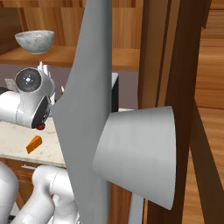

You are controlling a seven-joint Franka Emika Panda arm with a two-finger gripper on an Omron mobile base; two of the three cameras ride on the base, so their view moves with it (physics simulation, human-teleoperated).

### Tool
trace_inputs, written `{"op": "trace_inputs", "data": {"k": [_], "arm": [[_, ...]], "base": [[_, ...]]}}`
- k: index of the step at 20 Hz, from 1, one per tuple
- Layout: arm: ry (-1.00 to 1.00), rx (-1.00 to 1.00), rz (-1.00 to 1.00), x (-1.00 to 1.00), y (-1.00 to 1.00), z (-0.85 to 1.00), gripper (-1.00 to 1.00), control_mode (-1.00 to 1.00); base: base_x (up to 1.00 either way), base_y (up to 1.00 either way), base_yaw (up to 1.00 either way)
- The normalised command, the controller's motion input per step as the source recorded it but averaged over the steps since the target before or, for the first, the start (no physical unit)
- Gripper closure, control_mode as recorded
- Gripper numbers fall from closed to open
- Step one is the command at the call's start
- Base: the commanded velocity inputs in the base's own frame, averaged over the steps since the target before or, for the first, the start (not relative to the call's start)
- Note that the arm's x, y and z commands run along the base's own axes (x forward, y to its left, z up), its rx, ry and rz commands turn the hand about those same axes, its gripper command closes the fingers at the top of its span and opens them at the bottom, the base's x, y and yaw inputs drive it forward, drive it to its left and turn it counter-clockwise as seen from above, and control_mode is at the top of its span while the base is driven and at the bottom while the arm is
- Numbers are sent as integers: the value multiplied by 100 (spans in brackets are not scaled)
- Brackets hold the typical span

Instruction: Pick both bowls and place them on the counter. Then place the cheese in one bowl and place the tomato in the other bowl.

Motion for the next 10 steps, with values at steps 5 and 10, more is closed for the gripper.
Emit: {"op": "trace_inputs", "data": {"k": [5, 10], "arm": [[0, 1, 1, 2, 37, 34, -100, -100], [0, 7, 2, 5, 32, 32, -100, -100]], "base": [[0, 0, 0], [0, 0, 0]]}}
